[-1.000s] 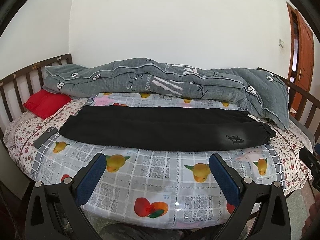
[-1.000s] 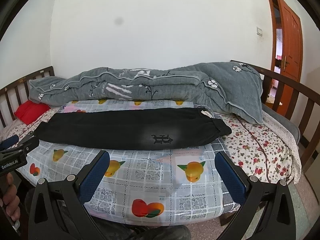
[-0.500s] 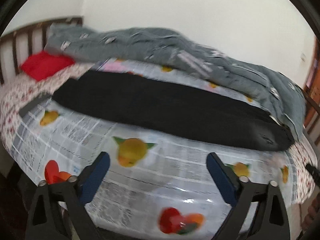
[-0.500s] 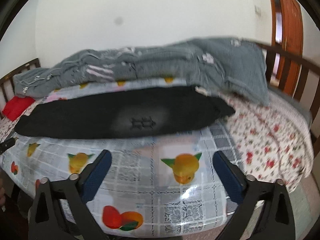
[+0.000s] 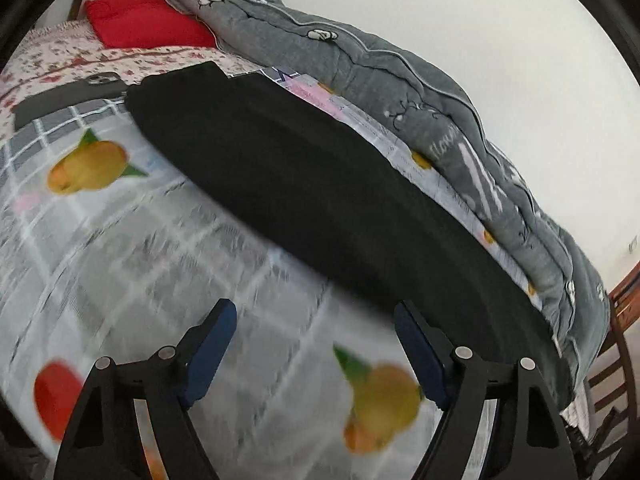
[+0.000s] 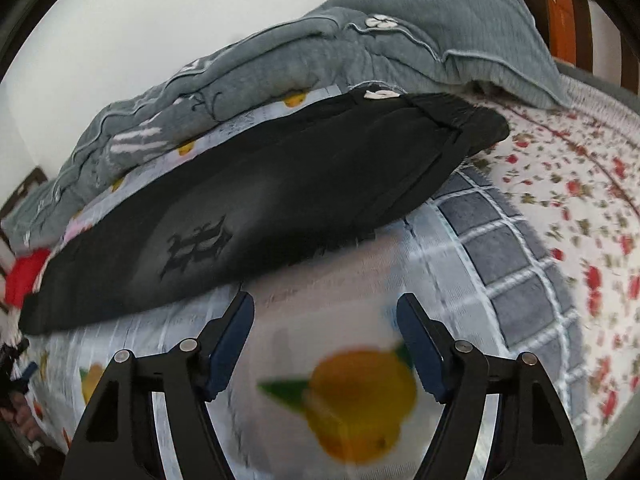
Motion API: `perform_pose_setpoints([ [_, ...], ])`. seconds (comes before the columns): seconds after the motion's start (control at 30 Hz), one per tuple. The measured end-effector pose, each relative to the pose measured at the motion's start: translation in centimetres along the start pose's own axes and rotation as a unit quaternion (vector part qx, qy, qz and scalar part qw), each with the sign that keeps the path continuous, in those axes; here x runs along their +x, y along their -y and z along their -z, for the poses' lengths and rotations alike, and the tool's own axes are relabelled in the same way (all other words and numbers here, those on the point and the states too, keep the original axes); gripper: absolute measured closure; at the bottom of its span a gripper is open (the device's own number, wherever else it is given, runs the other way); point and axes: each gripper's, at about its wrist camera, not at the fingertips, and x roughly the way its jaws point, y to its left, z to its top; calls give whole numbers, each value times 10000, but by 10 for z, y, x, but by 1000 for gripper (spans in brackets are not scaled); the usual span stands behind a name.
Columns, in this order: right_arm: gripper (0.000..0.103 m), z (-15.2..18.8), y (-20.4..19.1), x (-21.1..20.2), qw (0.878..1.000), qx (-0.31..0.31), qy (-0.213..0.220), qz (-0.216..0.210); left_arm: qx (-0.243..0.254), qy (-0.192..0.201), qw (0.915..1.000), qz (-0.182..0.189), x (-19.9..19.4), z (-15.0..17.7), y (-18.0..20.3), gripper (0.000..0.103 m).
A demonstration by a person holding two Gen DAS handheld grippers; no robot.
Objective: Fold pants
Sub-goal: 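Grasp the waistband of the black pants with both grippers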
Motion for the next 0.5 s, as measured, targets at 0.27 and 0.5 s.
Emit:
perform_pose_setpoints([
  [0.27,42,-36,-11,43,9993,310,-25,-190,-687,-123,9974,-203,46,-46,-20,64],
  [0.5,86,-62,-29,15,9981,34,423,-454,-397,149,9987,-291,26,-62,-14,95],
])
